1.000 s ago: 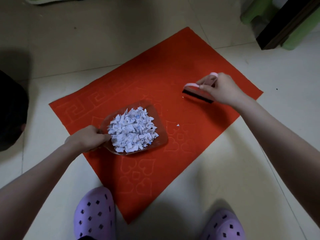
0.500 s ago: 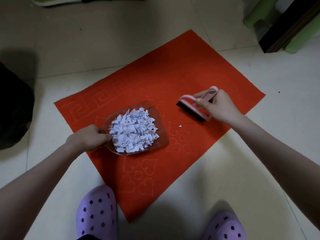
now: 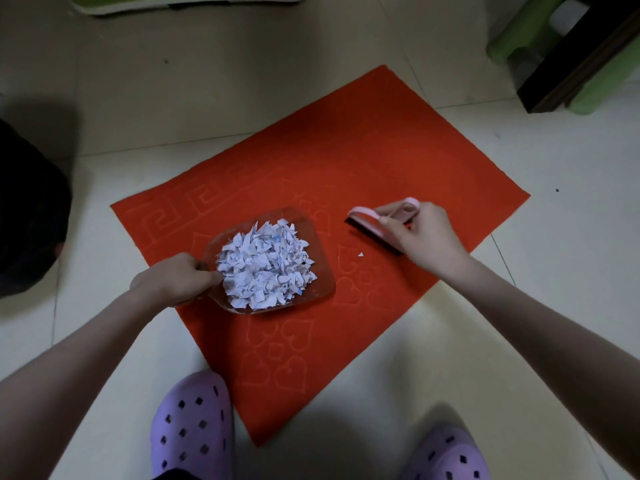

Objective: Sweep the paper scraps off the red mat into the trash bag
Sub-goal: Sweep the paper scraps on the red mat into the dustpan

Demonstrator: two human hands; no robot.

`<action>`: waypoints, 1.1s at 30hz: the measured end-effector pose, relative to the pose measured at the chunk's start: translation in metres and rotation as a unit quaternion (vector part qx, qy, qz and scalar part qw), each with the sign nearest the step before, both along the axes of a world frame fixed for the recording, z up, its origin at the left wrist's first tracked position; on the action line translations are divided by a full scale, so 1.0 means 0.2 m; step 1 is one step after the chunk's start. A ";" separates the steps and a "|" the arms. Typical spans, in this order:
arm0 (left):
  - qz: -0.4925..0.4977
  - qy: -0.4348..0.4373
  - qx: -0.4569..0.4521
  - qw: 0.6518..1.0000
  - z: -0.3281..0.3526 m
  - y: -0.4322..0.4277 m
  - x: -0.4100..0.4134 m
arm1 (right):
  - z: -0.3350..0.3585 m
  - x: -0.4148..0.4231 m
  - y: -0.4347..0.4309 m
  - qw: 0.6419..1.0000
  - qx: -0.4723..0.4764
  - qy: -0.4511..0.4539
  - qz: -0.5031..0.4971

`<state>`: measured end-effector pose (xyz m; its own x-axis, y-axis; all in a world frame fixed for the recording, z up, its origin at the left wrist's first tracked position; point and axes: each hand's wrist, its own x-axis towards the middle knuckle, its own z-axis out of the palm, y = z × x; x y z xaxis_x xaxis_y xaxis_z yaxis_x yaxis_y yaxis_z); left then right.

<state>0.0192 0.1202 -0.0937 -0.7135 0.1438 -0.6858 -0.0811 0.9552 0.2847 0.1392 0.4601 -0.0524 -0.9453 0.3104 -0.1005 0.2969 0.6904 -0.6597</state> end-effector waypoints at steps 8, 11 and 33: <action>0.008 -0.015 0.012 1.000 0.01 0.01 0.00 | -0.14 0.06 0.04 0.987 0.129 -0.045 -0.081; -0.006 -0.010 -0.004 1.000 0.02 0.00 0.00 | -0.16 0.09 -0.03 0.986 0.143 -0.059 -0.054; 0.020 -0.013 0.015 1.000 0.01 0.00 0.01 | -0.15 -0.20 0.05 0.991 0.113 -0.005 -0.065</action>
<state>0.0207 0.1193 -0.0922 -0.7016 0.1361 -0.6994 -0.1260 0.9424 0.3098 0.0989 0.4708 -0.0817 -0.8949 0.4457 -0.0229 0.3989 0.7757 -0.4890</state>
